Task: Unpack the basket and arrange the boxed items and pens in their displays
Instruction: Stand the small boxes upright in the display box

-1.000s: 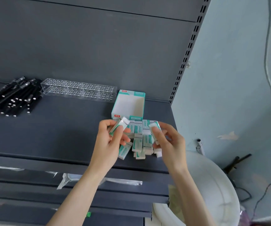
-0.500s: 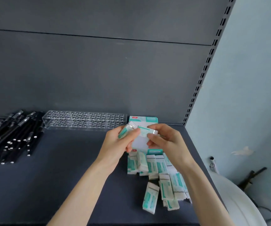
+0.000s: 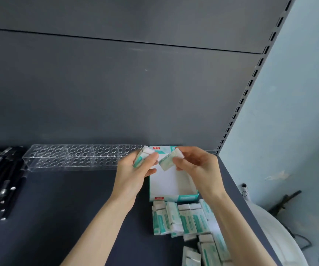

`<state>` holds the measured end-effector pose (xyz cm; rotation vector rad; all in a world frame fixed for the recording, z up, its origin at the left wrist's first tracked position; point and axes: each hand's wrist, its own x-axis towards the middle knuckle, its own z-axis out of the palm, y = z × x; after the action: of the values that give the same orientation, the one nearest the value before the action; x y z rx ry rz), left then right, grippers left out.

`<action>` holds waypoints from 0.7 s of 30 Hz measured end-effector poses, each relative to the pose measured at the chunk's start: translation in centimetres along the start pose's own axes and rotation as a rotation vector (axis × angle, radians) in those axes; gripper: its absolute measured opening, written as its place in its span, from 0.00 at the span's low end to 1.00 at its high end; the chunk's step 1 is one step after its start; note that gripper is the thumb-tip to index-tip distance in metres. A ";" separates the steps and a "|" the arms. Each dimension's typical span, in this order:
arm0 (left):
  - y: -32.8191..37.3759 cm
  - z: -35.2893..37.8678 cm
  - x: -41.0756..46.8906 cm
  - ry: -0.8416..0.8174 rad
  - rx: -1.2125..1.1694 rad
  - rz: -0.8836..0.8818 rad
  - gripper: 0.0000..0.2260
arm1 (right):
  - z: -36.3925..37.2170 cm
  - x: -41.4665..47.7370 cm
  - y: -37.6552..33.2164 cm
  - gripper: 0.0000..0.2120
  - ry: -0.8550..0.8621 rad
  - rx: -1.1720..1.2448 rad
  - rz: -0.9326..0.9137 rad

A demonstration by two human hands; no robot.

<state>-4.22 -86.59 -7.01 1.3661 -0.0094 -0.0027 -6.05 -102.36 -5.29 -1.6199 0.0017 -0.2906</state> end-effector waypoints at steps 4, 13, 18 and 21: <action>-0.4 0.7 0.0 -0.089 -0.030 0.001 0.04 | -0.3 0.5 0.4 0.07 -0.055 0.116 0.034; -0.6 0.6 0.0 0.018 -0.087 -0.033 0.08 | -0.8 1.3 0.4 0.05 -0.256 0.025 -0.038; 0.0 0.5 1.2 -0.036 -0.021 -0.108 0.12 | -0.2 1.9 0.8 0.12 -0.277 -0.306 -0.053; -0.6 0.4 1.8 -0.023 0.044 -0.140 0.15 | -0.4 2.3 1.1 0.14 -0.251 -0.392 -0.060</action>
<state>-2.38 -87.09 -7.49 1.4083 0.0678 -0.1364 -3.72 -103.23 -5.89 -2.0400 -0.1930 -0.1349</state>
